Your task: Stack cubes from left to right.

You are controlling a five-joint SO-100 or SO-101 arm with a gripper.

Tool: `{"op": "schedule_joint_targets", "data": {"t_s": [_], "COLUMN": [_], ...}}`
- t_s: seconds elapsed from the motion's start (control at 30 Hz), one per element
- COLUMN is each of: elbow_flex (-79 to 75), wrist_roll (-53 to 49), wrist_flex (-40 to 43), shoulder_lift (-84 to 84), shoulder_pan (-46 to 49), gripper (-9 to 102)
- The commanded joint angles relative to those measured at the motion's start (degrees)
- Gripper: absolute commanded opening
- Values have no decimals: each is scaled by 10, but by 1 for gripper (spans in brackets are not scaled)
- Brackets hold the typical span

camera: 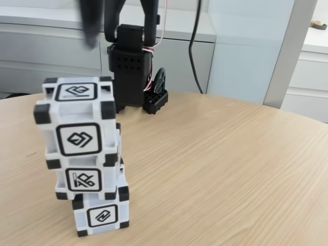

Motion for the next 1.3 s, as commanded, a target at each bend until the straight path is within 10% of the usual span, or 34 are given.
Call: {"op": "schedule_joint_targets", "data": {"t_s": [0.0,0.13,1.27], "elbow_flex": [-13,-12,230], "wrist_roll": [37,97,144], "wrist_flex": [15,8,-45], "shoulder_lift": [32,45,40], "shoulder_pan": [-58,-132,-182], "gripper": [17,0,0]}}
